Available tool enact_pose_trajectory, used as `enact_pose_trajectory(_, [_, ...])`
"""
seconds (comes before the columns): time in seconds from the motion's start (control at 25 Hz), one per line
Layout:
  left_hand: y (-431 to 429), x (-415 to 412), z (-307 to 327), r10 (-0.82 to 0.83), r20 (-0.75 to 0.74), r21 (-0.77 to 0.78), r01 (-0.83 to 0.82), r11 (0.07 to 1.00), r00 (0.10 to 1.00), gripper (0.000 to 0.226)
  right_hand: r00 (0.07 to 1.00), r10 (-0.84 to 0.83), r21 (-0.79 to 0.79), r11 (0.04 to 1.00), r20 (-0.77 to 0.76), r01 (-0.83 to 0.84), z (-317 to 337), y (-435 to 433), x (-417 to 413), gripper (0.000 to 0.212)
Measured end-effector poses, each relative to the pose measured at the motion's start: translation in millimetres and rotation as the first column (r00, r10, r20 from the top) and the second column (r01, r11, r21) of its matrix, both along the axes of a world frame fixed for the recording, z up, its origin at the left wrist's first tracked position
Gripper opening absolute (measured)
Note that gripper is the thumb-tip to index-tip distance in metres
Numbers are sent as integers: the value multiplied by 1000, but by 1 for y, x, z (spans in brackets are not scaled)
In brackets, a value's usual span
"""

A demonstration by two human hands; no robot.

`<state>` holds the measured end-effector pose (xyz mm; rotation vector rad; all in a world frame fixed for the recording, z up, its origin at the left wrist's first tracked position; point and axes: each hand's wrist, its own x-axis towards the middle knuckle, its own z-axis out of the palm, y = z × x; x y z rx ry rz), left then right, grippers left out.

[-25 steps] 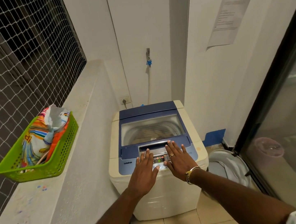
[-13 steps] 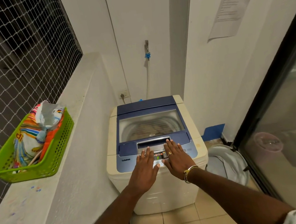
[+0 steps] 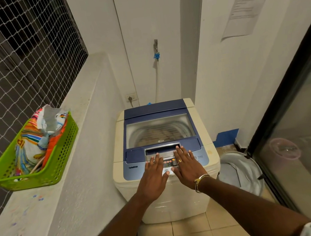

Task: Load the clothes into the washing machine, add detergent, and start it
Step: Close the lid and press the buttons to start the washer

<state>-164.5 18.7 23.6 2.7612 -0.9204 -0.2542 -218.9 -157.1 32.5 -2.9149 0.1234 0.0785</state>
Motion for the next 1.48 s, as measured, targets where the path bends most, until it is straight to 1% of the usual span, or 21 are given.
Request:
enact_pose_trajectory(0.12, [0,1,-1,2,-2,8,-2,1000,1000,91,1000,-2,6,1000,-6,2,-2,0,1,68])
enact_pose_trajectory(0.28, [-4,0,0,10,-16,15,-10,1000,1000,88,1000,2,10,1000,-3,-2,-6,-2,3,68])
enact_pose_trajectory(0.44, [-2,-1,-6,14,-23,15,-13,1000,1000,72,1000,15,-6,1000,-15,-15,-14,1,1,67])
enact_pose_trajectory(0.52, [1,-4,-8,13,-28,35,-12,999,1000,69,999,23,0,1000,-34,-23,-17,3,-2,68])
enact_pose_trajectory(0.56, [3,-6,-8,14,-24,42,-13,999,1000,72,999,27,6,1000,-44,-27,-18,4,-3,68])
enact_pose_trajectory(0.68, [6,-11,-12,17,-38,27,-16,1000,999,92,996,48,27,999,-72,-46,-23,8,-5,68])
enact_pose_trajectory(0.76, [8,-15,-16,14,-50,13,-14,1000,999,95,995,61,38,998,-83,-58,-26,11,-8,69])
enact_pose_trajectory(0.8, [9,-16,-18,11,-57,9,-11,1000,998,96,993,70,36,997,-93,-67,-27,14,-10,71])
enact_pose_trajectory(0.92, [13,-21,-24,4,-59,20,-3,1000,998,100,987,96,35,995,-127,-93,-32,20,-16,91])
enact_pose_trajectory(0.96, [14,-23,-24,4,-60,28,-3,1000,998,101,986,99,29,995,-136,-95,-33,21,-16,87])
enact_pose_trajectory(1.04, [16,-27,-25,9,-78,25,-7,1000,997,103,981,104,23,995,-164,-102,-33,24,-18,69])
enact_pose_trajectory(1.08, [17,-29,-26,13,-87,19,-11,1000,996,103,979,111,27,994,-173,-108,-33,26,-19,64])
enact_pose_trajectory(1.32, [24,-30,-35,30,-150,41,-24,999,988,96,962,112,37,994,-251,-106,-31,40,-11,58])
enact_pose_trajectory(1.44, [29,-25,-37,48,-151,67,-38,997,987,68,955,130,17,991,-268,-130,-34,49,0,58])
enact_pose_trajectory(1.48, [31,-23,-38,55,-156,68,-44,997,986,64,953,136,13,990,-271,-137,-34,51,4,59])
